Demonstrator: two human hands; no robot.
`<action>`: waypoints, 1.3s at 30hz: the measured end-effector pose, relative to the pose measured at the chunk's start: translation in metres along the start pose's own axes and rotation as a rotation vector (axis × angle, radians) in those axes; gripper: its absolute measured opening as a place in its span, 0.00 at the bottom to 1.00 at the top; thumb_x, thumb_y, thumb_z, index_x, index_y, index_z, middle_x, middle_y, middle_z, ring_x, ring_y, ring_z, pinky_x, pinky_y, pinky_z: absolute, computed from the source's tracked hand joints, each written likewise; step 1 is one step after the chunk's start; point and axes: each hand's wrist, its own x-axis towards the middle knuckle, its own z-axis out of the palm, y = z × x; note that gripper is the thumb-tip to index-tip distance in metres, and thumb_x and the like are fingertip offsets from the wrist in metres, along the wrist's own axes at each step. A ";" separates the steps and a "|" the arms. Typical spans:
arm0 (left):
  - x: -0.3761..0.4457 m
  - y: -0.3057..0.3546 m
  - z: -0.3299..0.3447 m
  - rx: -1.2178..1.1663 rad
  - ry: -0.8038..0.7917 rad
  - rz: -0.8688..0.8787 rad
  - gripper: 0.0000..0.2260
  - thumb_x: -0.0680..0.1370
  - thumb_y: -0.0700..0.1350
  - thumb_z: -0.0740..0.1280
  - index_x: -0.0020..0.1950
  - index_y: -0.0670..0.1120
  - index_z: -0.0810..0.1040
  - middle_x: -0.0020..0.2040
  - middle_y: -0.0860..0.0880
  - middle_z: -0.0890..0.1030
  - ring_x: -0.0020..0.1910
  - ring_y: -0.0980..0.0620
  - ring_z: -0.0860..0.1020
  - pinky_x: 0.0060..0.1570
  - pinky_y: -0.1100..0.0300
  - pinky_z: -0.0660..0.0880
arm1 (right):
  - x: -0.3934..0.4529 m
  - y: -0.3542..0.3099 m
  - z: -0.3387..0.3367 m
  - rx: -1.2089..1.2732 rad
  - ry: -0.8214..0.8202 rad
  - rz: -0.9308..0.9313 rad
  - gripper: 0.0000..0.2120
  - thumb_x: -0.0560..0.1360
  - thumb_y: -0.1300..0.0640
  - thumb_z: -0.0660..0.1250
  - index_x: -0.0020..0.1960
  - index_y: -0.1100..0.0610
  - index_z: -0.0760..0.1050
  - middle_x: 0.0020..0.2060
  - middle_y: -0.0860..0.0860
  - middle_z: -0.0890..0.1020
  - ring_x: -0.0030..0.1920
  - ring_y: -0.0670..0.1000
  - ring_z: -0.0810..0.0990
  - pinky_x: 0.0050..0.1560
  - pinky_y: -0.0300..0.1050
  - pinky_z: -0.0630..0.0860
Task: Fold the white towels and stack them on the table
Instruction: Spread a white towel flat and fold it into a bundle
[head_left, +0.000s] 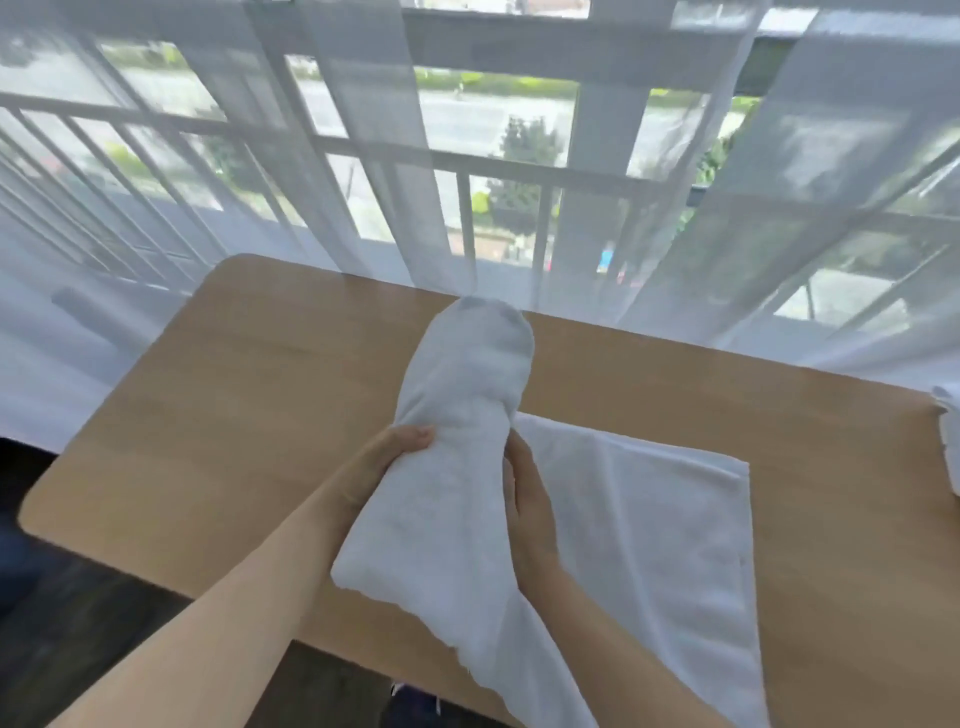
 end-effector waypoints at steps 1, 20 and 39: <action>0.002 0.000 -0.020 0.004 -0.020 -0.006 0.30 0.70 0.49 0.77 0.71 0.45 0.76 0.66 0.36 0.78 0.63 0.35 0.79 0.60 0.41 0.77 | 0.000 0.000 0.010 -0.021 0.005 0.014 0.19 0.84 0.40 0.52 0.74 0.37 0.64 0.66 0.35 0.75 0.66 0.37 0.73 0.66 0.49 0.72; 0.031 0.043 -0.226 1.162 0.564 0.268 0.29 0.66 0.63 0.78 0.62 0.59 0.71 0.50 0.62 0.76 0.50 0.53 0.78 0.47 0.54 0.74 | 0.025 0.045 0.129 -1.057 -0.092 0.212 0.33 0.80 0.31 0.43 0.77 0.38 0.30 0.80 0.47 0.34 0.79 0.55 0.31 0.75 0.60 0.30; 0.090 0.049 -0.269 1.118 0.680 -0.031 0.37 0.62 0.71 0.76 0.62 0.50 0.72 0.57 0.52 0.81 0.57 0.44 0.79 0.59 0.46 0.74 | 0.086 0.060 0.057 -1.265 -0.231 0.134 0.35 0.72 0.25 0.36 0.74 0.33 0.25 0.77 0.41 0.28 0.75 0.47 0.23 0.74 0.55 0.26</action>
